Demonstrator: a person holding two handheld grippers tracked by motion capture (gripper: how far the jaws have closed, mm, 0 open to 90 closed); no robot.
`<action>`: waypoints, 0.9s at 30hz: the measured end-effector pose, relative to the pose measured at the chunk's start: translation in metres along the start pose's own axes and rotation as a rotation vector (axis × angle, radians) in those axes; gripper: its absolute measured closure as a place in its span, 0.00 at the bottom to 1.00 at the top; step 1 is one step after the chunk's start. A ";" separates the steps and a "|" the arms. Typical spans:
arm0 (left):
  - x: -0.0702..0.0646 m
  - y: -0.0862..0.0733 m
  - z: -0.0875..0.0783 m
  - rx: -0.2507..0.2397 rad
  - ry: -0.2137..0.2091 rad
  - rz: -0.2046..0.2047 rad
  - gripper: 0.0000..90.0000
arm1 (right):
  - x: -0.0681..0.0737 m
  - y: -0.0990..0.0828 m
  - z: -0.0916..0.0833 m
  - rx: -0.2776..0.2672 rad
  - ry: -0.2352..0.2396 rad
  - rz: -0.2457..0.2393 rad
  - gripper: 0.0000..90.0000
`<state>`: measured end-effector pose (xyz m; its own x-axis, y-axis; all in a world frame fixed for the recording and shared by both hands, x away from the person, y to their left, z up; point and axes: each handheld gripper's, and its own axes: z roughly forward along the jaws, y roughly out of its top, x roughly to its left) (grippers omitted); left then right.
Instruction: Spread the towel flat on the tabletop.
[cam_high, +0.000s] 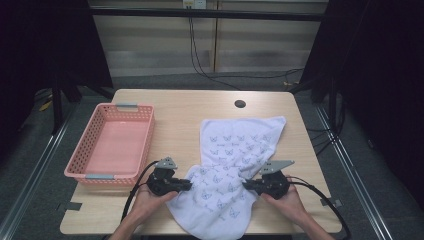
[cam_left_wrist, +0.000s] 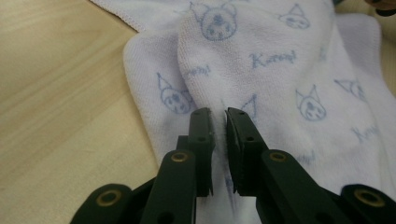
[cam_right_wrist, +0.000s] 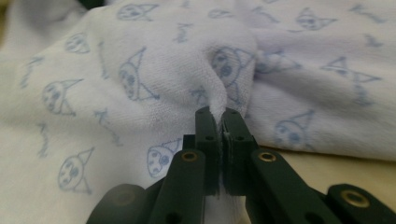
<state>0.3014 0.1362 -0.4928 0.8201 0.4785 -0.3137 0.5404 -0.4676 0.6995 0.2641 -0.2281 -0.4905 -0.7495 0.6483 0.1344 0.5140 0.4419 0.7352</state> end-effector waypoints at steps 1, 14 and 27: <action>0.001 0.002 0.001 -0.004 0.000 0.002 0.90 | -0.007 0.002 0.000 0.000 -0.025 0.009 0.97; -0.002 0.009 -0.004 -0.077 -0.014 0.001 0.81 | -0.079 0.017 0.007 -0.052 -0.219 0.101 0.73; -0.013 0.011 0.017 -0.008 -0.038 0.020 0.74 | 0.002 -0.034 -0.048 -0.011 -0.017 0.047 0.56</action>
<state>0.2998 0.1124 -0.4916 0.8371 0.4411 -0.3236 0.5227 -0.4705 0.7109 0.2252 -0.2722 -0.4831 -0.7172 0.6787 0.1579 0.5441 0.4039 0.7354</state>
